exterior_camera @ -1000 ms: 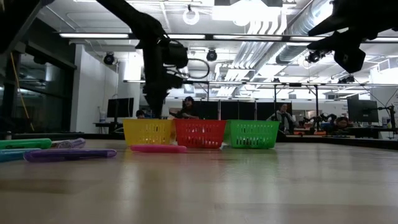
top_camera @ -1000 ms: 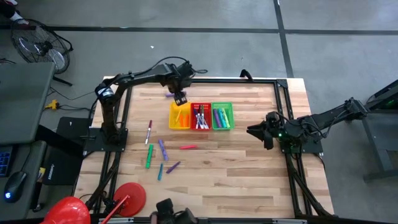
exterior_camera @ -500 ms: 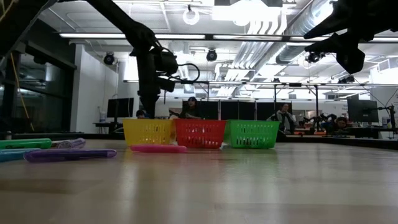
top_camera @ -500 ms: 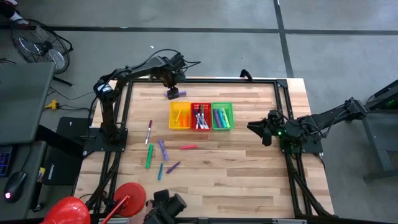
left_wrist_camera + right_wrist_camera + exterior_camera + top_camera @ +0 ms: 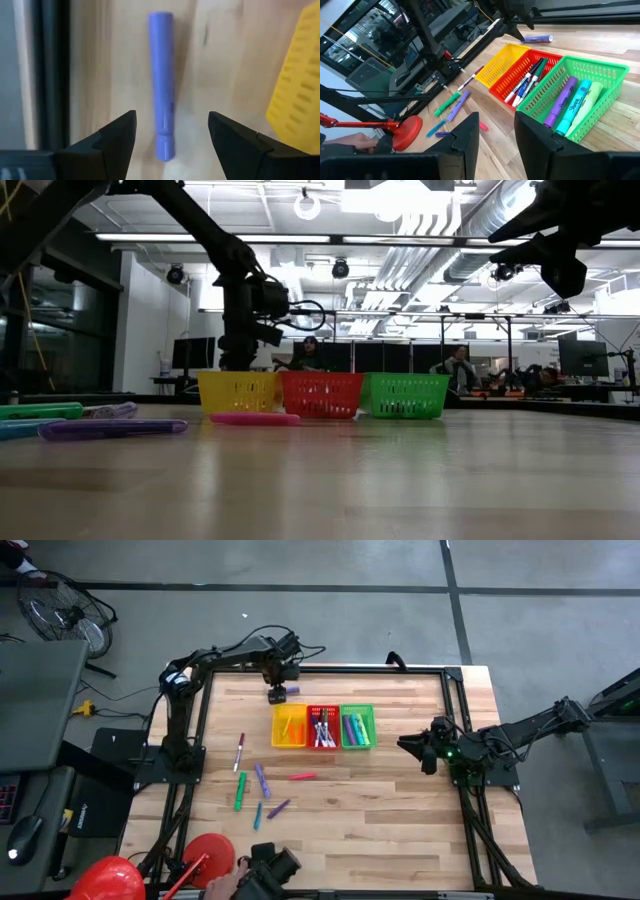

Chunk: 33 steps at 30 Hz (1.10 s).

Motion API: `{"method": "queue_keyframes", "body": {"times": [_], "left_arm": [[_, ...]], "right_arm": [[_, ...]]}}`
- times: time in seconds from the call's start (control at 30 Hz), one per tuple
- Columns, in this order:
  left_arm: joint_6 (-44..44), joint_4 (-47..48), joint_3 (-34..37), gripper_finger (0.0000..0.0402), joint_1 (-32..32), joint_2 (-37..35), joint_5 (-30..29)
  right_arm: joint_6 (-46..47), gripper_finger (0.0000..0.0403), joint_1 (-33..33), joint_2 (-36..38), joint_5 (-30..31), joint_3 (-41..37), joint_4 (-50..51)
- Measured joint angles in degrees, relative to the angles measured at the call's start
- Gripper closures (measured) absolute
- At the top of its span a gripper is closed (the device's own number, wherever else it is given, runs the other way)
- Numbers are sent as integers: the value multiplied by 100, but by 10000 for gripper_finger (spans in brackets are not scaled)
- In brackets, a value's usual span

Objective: Pick & Place Markers
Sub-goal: Put the top purple highlighter into the green bin

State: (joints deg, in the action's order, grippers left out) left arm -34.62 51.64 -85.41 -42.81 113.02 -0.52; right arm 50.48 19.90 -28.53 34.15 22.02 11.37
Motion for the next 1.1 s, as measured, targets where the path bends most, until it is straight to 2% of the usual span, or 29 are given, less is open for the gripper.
{"method": "queue_keyframes", "body": {"times": [0.4,0.77,1.1], "left_arm": [[-155,-99,-6,160,2,524,43],[-257,-190,-24,160,-11,655,147],[163,-228,-24,173,-348,672,731]], "right_arm": [[50,290,0,0,-19,0,-4],[203,290,0,0,-26,0,-6],[179,290,0,0,-28,0,-6]]}}
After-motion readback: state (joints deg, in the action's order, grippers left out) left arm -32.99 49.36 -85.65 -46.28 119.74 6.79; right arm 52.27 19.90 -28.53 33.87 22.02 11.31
